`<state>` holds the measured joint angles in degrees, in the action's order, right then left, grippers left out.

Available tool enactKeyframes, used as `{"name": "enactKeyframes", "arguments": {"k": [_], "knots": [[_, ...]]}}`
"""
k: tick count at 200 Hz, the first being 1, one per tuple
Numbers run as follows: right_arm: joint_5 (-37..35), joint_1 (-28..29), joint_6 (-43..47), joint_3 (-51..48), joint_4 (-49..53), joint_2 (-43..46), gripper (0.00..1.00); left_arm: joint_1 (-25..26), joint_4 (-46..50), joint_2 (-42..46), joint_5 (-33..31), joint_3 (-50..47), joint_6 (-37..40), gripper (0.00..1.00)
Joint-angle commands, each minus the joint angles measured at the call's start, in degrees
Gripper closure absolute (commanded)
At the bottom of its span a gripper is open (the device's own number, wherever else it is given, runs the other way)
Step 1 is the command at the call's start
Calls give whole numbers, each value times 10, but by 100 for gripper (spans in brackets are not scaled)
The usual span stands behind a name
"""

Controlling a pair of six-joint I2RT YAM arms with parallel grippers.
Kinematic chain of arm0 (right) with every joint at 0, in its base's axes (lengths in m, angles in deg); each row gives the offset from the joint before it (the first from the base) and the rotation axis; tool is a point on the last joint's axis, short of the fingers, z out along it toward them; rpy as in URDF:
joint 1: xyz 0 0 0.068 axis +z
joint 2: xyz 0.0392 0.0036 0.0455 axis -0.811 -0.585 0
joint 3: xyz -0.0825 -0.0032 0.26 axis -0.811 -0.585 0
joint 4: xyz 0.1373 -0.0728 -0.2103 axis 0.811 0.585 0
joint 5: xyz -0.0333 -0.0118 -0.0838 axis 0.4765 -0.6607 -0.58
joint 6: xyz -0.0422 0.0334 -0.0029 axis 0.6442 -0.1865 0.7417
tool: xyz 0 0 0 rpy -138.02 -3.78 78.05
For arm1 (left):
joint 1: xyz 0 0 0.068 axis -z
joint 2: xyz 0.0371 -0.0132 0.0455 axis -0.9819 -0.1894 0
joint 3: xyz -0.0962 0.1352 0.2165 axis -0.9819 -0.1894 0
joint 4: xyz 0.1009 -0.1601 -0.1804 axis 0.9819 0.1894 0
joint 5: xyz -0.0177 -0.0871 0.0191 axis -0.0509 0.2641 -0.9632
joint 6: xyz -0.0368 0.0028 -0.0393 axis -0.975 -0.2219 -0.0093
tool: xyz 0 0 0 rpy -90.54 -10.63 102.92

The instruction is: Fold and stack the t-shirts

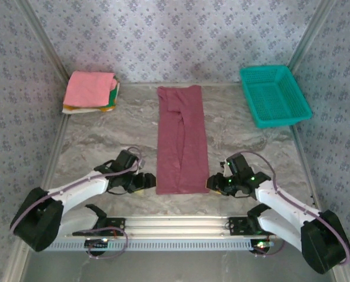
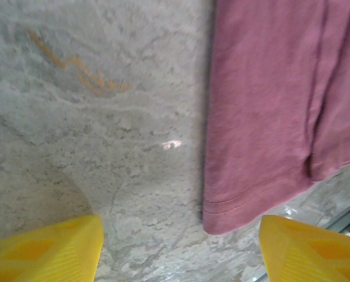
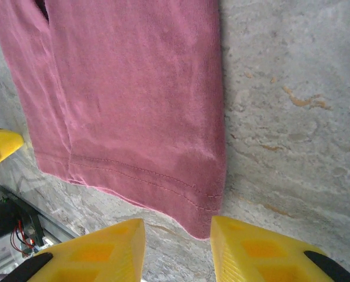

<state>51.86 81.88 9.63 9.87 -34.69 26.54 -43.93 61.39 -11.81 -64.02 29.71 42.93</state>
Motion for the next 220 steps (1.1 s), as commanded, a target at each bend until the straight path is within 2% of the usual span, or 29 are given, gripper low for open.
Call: {"name": "enactKeyframes", "arguments": {"k": [1, 27, 41, 70, 138, 190, 220], "knots": [[-7, -17, 13, -8, -1, -10, 63, 17, -36, -17, 19, 11, -13, 31], [-1, -25, 13, -11, -25, -35, 63, 34, -70, -51, 33, 3, -38, 41], [-5, -27, 20, -12, -30, -49, 63, 45, -95, -61, 38, 2, -48, 53], [-3, -28, 33, -7, -42, -83, 64, 55, -106, -79, 39, 24, -56, 51], [-13, -29, 29, -11, -41, -72, 65, 80, 34, -30, 14, 91, -52, 54], [-17, -31, 37, -7, -37, -81, 65, 81, -14, -73, 30, 59, -67, 56], [-16, -31, 36, -8, -38, -80, 66, 82, 36, -93, 22, 74, -51, 58]]}}
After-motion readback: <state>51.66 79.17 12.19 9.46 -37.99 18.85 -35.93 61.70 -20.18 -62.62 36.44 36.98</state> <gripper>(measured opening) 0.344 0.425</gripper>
